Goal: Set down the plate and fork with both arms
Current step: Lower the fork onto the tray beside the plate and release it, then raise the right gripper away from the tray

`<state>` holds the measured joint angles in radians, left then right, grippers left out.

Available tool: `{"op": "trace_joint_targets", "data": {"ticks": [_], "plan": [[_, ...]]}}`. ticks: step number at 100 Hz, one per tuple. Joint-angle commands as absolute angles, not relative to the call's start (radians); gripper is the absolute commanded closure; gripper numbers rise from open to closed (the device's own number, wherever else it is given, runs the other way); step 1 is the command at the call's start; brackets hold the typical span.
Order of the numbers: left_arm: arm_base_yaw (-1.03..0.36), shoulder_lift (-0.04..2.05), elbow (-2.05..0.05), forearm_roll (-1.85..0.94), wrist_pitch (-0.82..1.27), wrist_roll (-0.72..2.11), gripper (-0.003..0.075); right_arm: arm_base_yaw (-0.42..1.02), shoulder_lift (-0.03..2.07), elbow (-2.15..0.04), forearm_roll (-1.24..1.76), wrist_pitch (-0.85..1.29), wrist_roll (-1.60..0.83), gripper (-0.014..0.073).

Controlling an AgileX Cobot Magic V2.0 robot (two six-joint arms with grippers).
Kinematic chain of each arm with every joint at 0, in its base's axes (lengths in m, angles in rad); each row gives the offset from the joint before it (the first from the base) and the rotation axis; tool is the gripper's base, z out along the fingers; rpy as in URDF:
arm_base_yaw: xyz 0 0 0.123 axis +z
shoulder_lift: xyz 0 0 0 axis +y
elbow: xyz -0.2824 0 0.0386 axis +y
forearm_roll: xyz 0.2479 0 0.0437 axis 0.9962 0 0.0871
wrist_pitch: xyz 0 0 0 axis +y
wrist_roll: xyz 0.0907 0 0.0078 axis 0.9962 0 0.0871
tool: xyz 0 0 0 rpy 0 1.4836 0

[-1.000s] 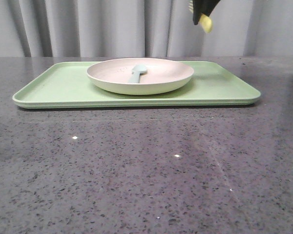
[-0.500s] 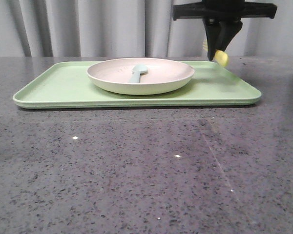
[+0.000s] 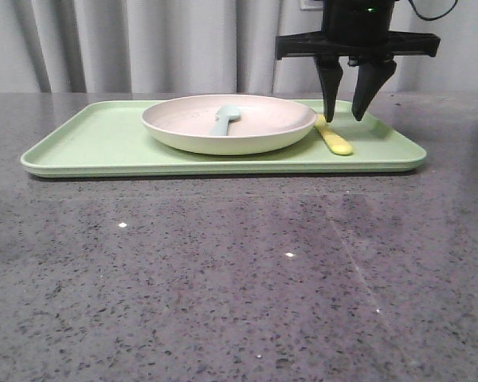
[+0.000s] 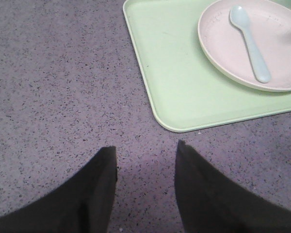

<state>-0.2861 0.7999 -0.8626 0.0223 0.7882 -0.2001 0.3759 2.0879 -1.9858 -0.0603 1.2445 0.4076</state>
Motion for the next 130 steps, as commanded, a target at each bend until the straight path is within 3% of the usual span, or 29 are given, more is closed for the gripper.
{"op": "trace_joint_targets", "data": {"ticks": [1, 42, 67, 98, 122, 130], "plan": [[-0.291, 0.794, -0.889, 0.024, 0.711, -0.211, 0.0441, 0.372, 2.02, -2.008, -0.068, 1.304, 0.394, 0.0296], [-0.291, 0.789, -0.889, 0.027, 0.679, -0.213, 0.0441, 0.397, 1.855, -1.939, -0.101, 1.289, 0.39, 0.0298], [-0.291, 0.789, -0.887, 0.028, 0.67, -0.213, 0.0441, 0.425, 1.608, -1.669, -0.101, 1.09, 0.39, 0.0372], [-0.291, 0.789, -0.887, 0.028, 0.648, -0.213, 0.0444, 0.425, 1.274, -1.322, -0.145, 0.894, 0.39, 0.0379], [-0.291, 0.734, -0.862, 0.028, 0.627, -0.213, 0.0617, 0.425, 1.024, -1.058, -0.197, 0.74, 0.39, 0.0383], [-0.291, 0.697, -0.829, 0.028, 0.615, -0.213, 0.068, 0.425, 0.949, -0.975, -0.209, 0.691, 0.39, 0.0434]]}}
